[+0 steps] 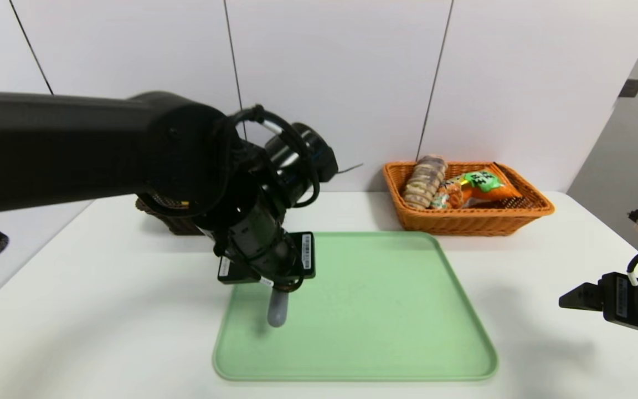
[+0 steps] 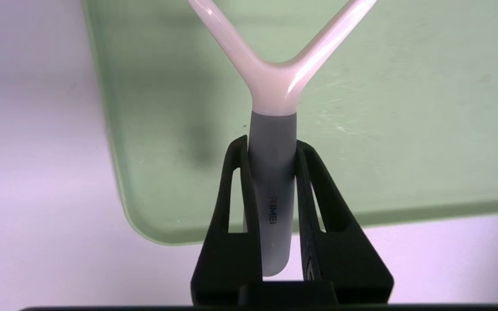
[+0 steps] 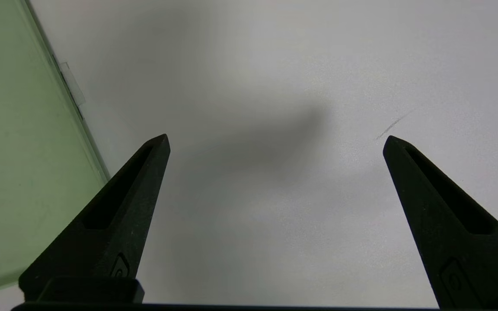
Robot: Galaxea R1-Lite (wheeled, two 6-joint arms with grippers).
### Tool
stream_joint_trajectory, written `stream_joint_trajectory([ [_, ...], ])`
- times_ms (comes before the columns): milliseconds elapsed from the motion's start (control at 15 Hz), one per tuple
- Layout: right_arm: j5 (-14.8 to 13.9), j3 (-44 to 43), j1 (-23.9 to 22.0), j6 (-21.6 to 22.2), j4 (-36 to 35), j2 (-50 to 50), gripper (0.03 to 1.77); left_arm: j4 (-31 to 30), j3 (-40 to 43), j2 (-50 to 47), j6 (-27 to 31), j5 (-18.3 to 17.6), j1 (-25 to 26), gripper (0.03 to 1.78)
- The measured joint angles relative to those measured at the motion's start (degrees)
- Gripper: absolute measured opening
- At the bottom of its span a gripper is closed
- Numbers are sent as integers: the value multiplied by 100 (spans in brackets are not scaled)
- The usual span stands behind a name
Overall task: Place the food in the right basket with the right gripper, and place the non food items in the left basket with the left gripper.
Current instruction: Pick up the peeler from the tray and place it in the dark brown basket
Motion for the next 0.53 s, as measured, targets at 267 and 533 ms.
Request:
stream_joint_trajectory([
  [267, -12, -2, 0, 11, 0, 5, 171, 444, -1086, -477, 325, 46, 9, 28],
  [533, -30, -9, 0, 15, 0, -23, 171, -101, -1354, -794, 990, 538, 455, 28],
])
